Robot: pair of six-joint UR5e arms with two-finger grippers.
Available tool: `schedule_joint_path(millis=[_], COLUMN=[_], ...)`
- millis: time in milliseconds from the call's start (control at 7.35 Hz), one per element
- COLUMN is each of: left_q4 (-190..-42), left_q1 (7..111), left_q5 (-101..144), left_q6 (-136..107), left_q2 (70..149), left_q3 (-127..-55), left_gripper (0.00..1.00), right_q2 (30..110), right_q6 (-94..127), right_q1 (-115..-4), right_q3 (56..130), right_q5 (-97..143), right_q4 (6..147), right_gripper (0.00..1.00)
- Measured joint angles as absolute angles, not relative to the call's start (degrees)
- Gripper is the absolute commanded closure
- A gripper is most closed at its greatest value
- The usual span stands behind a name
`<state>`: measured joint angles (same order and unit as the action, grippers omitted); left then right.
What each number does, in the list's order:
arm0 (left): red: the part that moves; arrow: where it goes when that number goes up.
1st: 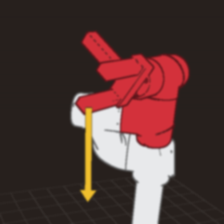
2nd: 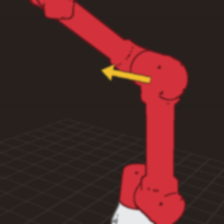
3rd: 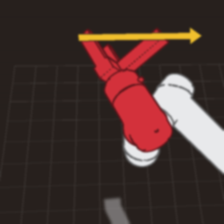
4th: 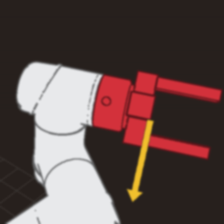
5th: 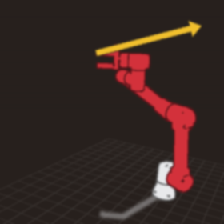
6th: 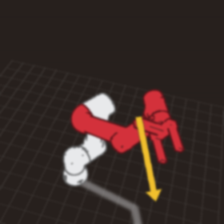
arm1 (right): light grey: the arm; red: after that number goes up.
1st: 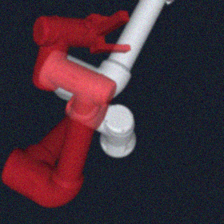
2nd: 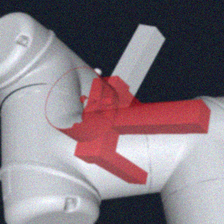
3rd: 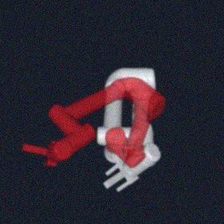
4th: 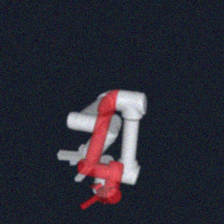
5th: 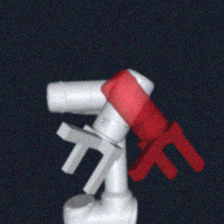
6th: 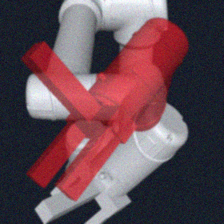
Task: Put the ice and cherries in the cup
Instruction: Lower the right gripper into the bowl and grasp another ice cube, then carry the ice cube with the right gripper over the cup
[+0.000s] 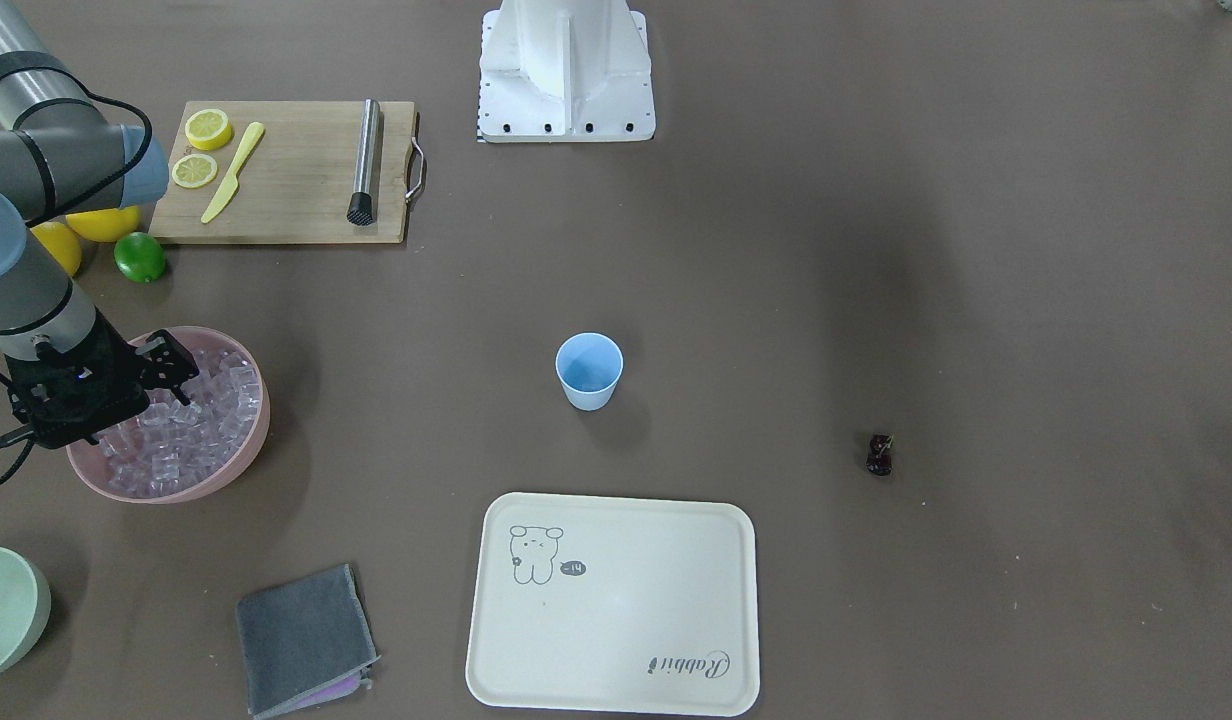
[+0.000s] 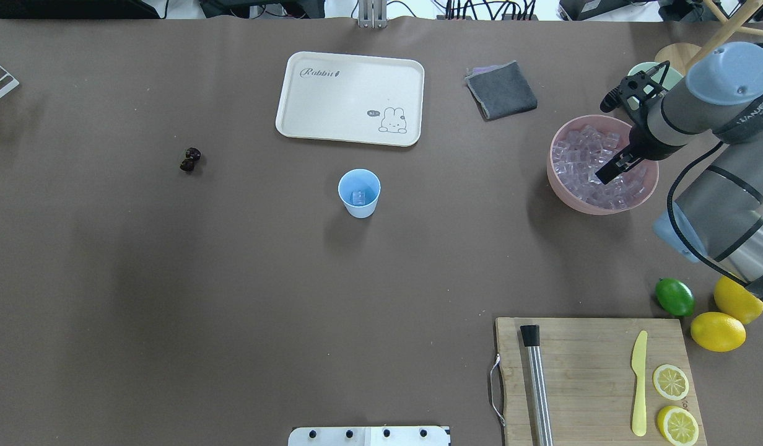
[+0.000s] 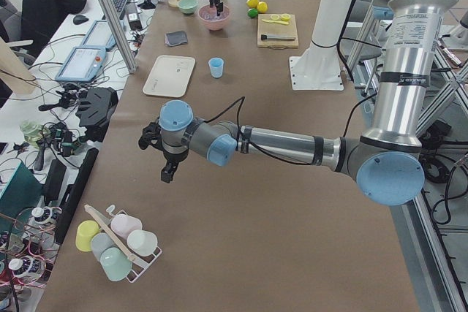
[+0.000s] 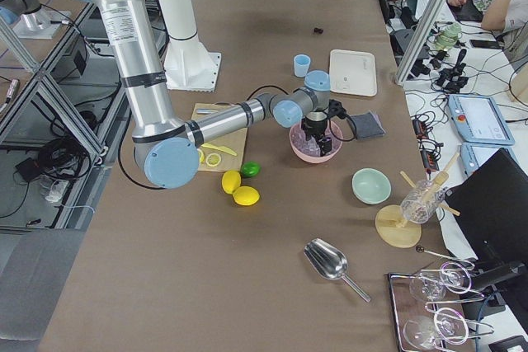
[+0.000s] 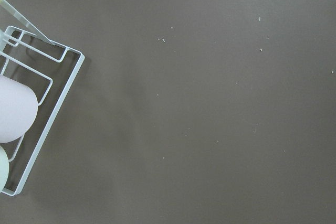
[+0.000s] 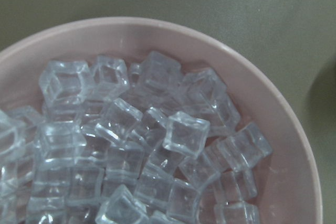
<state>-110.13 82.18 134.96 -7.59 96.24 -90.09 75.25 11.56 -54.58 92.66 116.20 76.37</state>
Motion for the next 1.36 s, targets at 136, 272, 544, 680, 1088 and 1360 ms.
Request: schedule_joint_path(millis=[136, 272, 544, 680, 1088, 1360], left_q4=[-110.13, -110.13, -110.13, -110.15, -110.83, -110.91], left_q1=[82.18, 82.18, 82.18, 82.18, 82.18, 82.15], left_q5=[134.98, 134.99, 134.88, 134.87, 134.83, 134.83], left_q6=[-7.57, -7.56, -7.56, -7.56, -7.62, -7.57], left_q2=[96.20, 96.13, 96.16, 96.18, 95.92, 96.01], left_q3=[-90.10, -90.10, -89.73, -89.59, -89.36, -89.28], left_gripper=[0.02, 0.02, 0.02, 0.02, 0.02, 0.02], right_q2=[75.32, 75.31, 75.28, 75.33, 75.34, 75.30], right_q6=[10.99, 10.76, 10.65, 10.74, 11.33, 11.82], right_q1=[-54.55, -54.43, -53.98, -53.93, -53.87, -53.88], right_q3=[92.65, 92.67, 92.94, 93.14, 93.32, 93.32], right_q5=[116.17, 115.85, 114.73, 114.58, 114.47, 114.51], right_q4=[76.36, 76.32, 76.29, 76.28, 76.34, 76.37], right_gripper=[0.02, 0.17, 0.43, 0.55, 0.97, 1.00])
